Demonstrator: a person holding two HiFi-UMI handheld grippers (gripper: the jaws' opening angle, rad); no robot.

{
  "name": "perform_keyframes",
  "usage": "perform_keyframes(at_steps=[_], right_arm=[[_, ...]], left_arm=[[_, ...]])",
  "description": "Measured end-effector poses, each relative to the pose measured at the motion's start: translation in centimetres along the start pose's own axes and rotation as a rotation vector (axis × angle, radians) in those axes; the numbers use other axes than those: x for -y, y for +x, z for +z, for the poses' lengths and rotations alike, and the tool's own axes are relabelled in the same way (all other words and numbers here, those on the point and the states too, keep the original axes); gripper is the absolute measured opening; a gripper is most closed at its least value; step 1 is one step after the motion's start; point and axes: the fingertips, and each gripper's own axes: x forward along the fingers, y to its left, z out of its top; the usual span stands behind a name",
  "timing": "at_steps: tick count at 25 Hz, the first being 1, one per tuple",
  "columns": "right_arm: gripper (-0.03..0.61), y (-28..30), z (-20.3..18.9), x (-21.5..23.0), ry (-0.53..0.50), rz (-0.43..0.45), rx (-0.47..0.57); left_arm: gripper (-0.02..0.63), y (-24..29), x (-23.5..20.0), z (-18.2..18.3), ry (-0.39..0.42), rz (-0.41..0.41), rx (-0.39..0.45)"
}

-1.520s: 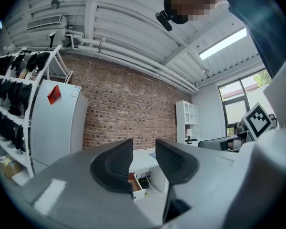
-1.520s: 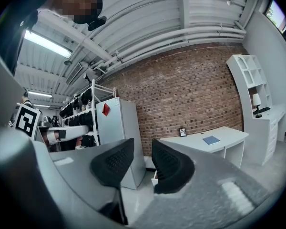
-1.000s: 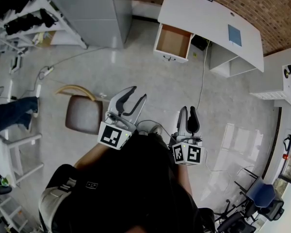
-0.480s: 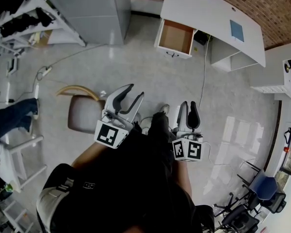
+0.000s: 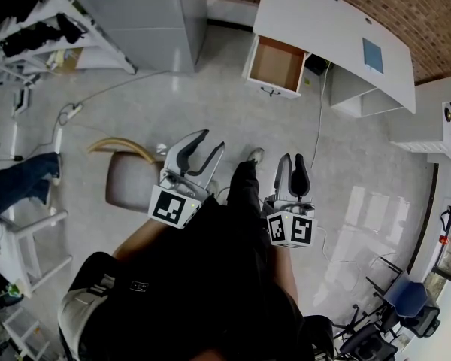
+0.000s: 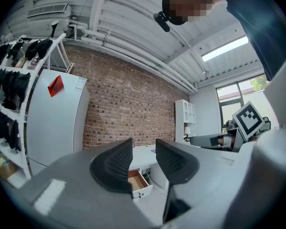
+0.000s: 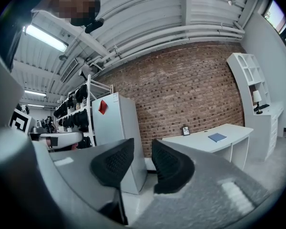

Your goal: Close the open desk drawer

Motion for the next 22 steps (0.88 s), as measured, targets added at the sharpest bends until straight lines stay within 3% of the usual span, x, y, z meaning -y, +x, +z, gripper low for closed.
perform_keyframes(at_steps=[12,22], right_arm=[[0.123,8.5,1.5,6.4,0.0,0.03,-0.026],[0.122,16.1,3.1,13.4,-0.002,0.104,-0.064]], left_arm=[[0.16,10.4,-1.2,-0.4,0.0,0.011,-0.005],[0.16,20.3,-1.2,-0.7,0.015,0.053,-0.035]])
